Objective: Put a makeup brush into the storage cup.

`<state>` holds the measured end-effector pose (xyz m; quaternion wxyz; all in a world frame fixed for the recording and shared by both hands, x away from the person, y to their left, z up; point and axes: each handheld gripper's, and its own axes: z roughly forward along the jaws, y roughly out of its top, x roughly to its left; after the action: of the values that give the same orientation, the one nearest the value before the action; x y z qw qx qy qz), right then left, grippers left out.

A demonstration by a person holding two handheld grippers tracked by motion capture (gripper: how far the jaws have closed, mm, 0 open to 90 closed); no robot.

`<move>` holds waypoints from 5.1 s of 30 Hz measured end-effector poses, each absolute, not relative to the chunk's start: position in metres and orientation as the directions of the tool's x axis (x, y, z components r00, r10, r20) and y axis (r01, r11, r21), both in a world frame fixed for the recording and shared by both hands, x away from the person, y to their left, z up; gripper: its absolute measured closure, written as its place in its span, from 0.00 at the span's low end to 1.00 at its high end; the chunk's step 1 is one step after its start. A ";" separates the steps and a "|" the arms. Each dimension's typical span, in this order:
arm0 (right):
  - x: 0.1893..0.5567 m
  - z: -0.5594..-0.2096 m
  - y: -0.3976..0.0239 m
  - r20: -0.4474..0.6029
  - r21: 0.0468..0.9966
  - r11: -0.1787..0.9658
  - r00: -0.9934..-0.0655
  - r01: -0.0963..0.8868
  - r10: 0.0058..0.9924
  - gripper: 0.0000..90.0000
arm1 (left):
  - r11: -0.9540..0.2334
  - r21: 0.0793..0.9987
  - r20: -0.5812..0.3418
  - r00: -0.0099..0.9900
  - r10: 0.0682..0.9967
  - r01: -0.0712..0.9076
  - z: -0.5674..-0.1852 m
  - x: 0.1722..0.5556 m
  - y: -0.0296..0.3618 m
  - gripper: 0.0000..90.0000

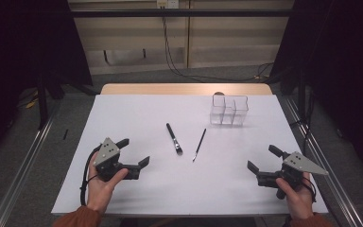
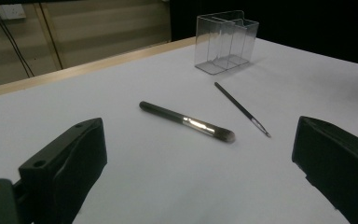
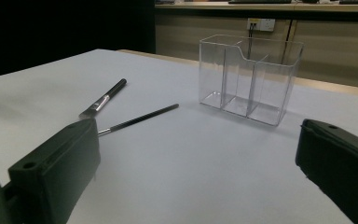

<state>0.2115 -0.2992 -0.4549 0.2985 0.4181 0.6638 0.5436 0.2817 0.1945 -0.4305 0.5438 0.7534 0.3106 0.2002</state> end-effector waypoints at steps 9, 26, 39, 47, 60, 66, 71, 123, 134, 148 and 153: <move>0.212 -0.455 -0.299 0.058 0.971 0.061 -0.475 0.231 0.878 0.00 | -0.210 0.947 -0.032 0.722 0.691 0.243 -0.428 0.295 0.185 0.03; 0.212 -0.456 -0.299 0.059 0.970 0.061 -0.473 0.234 0.879 0.00 | -0.185 0.960 -0.015 0.697 0.717 0.211 -0.425 0.325 0.157 0.04; 0.212 -0.456 -0.300 0.063 0.970 0.056 -0.471 0.235 0.880 0.00 | -0.199 0.959 -0.004 0.709 0.705 0.203 -0.411 0.343 0.136 0.04; 0.212 -0.456 -0.299 0.065 0.970 0.056 -0.476 0.235 0.877 0.00 | -0.215 0.951 -0.006 0.707 0.707 0.224 -0.408 0.363 0.124 0.04; 0.212 -0.456 -0.298 0.065 0.969 0.061 -0.486 0.239 0.871 0.00 | -0.225 0.941 -0.009 0.683 0.730 0.253 -0.408 0.388 0.113 0.06; 0.212 -0.456 -0.299 0.067 0.969 0.060 -0.488 0.240 0.870 0.00 | -0.234 0.932 -0.020 0.684 0.729 0.276 -0.408 0.393 0.109 0.05; 0.212 -0.456 -0.299 0.067 0.969 0.061 -0.488 0.241 0.870 0.00 | -0.237 0.918 -0.035 0.659 0.752 0.318 -0.408 0.396 0.110 0.04; 0.213 -0.458 -0.299 0.067 0.964 0.072 -0.498 0.254 0.865 0.00 | -0.512 0.322 -0.124 0.571 0.812 0.797 -0.428 0.430 0.066 0.07; 0.213 -0.458 -0.299 0.069 0.963 0.073 -0.501 0.258 0.863 0.00 | -0.503 0.239 -0.116 0.539 0.834 0.830 -0.438 0.440 0.052 0.12; 0.213 -0.459 -0.298 0.070 0.962 0.075 -0.506 0.261 0.860 0.00 | -0.498 0.189 -0.058 0.515 0.855 0.847 -0.447 0.448 0.037 0.12; 0.213 -0.459 -0.298 0.069 0.962 0.076 -0.507 0.261 0.859 0.00 | -0.480 0.178 -0.072 0.498 0.864 0.859 -0.450 0.447 0.032 0.16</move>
<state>0.2131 -0.2984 -0.4586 0.2769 0.4123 0.6793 0.5403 0.4472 0.0320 -0.4497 0.0953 0.8600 0.5010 0.0139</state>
